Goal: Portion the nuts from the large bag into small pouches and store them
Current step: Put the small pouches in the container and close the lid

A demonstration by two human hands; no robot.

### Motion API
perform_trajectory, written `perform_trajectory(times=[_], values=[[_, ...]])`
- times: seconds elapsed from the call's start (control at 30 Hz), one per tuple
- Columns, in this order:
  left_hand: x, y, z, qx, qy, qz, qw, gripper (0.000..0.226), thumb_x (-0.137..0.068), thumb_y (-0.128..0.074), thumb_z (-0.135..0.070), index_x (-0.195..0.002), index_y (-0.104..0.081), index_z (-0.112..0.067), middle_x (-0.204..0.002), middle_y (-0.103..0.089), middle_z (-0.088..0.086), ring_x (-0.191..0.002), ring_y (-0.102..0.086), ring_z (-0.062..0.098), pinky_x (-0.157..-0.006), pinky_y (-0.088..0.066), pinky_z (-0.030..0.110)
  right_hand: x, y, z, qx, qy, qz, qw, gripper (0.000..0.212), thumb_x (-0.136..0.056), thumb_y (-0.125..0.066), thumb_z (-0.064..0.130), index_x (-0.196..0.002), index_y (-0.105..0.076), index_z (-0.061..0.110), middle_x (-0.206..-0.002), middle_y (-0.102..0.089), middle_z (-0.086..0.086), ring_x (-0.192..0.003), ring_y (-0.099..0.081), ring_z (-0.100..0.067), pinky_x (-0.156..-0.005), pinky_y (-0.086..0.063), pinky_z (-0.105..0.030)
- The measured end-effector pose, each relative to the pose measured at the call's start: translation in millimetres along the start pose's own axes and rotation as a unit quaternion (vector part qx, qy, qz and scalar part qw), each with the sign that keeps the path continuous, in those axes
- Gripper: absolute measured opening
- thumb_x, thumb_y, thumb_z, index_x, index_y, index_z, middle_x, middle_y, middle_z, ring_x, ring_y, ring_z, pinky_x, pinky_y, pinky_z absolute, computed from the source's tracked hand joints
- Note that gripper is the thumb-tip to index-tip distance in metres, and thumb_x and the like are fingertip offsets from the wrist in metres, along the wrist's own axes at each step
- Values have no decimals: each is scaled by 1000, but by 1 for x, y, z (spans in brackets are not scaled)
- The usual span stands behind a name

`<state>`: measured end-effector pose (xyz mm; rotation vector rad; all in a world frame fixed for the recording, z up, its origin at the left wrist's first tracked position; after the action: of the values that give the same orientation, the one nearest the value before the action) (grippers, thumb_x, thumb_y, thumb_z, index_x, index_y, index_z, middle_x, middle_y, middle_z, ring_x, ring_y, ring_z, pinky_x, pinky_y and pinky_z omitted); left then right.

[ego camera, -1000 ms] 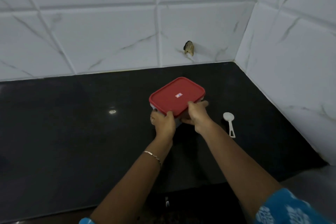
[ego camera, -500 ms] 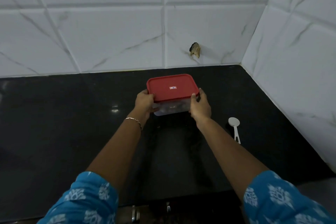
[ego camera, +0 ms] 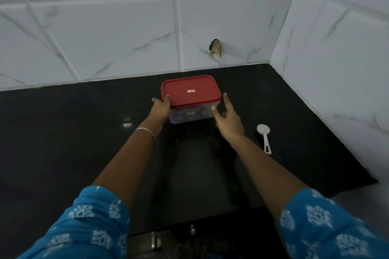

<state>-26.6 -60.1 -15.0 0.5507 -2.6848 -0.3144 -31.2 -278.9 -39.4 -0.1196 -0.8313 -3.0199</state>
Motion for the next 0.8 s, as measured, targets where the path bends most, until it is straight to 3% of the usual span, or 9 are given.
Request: perform_trajectory(times=[0.07, 0.13, 0.23, 0.33, 0.47, 0.63, 0.8], values=[[4, 1, 17, 43, 26, 13, 999, 89, -97, -41, -55, -153, 10, -8, -159, -20, 17, -141, -30, 38, -112, -34, 51, 27, 9, -22, 114, 60, -102, 986, 57, -95, -51, 48, -148, -33, 38, -99, -65, 3, -98, -59, -15, -95, -39, -40], [11, 1, 36, 80, 25, 0, 996, 99, -89, -45, -66, -155, 6, -12, -160, -18, 13, -143, -27, 34, -114, -32, 51, 47, 20, -43, 197, 79, -199, 957, 48, -93, -57, 36, -140, -48, 33, -113, -60, -2, -111, -55, -22, -98, -35, -45], [23, -7, 55, 111, -10, -36, 993, 96, -88, -49, -66, -154, -7, -10, -157, -26, 11, -142, -31, 28, -116, -30, 44, 58, 42, -73, 228, 23, -264, 937, 43, -87, -63, 27, -130, -58, 32, -128, -53, -4, -122, -47, -26, -103, -30, -48], [37, -20, 66, 92, -53, -66, 992, 83, -93, -55, -48, -152, -13, -7, -155, -29, 10, -141, -32, 25, -117, -28, 38, 63, 57, -93, 235, -42, -268, 933, 40, -88, -62, 26, -128, -59, 30, -133, -54, -4, -128, -44, -26, -107, -27, -47], [41, -26, 78, 24, -74, -63, 995, 75, -91, -64, -23, -149, -19, -7, -152, -34, 11, -136, -38, 26, -113, -34, 39, 64, 61, -95, 250, -32, -253, 934, 40, -92, -57, 25, -132, -56, 24, -127, -62, -1, -123, -48, -26, -102, -34, -42], [37, -22, 78, 3, -63, -24, 998, 68, -91, -63, -21, -146, -24, -13, -146, -40, 9, -132, -43, 25, -110, -39, 43, 48, 53, -81, 281, 19, -199, 939, 41, -95, -54, 20, -136, -54, 18, -114, -67, -5, -112, -51, -30, -86, -44, -36], [36, -15, 76, -1, -56, -2, 998, 68, -91, -63, -19, -145, -24, -11, -147, -41, 10, -131, -44, 25, -110, -39, 42, 27, 37, -54, 241, 68, -136, 959, 47, -92, -57, 11, -139, -52, 16, -97, -70, -8, -106, -51, -33, -83, -44, -39]])
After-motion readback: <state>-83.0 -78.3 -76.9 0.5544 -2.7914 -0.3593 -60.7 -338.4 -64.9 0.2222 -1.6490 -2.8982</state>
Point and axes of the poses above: each hand's wrist, its own x-axis away from the middle knuckle, its own y-axis out of the back of the hand, z = x × y, the point moved 2 cm from there along -x, towards the middle knuckle
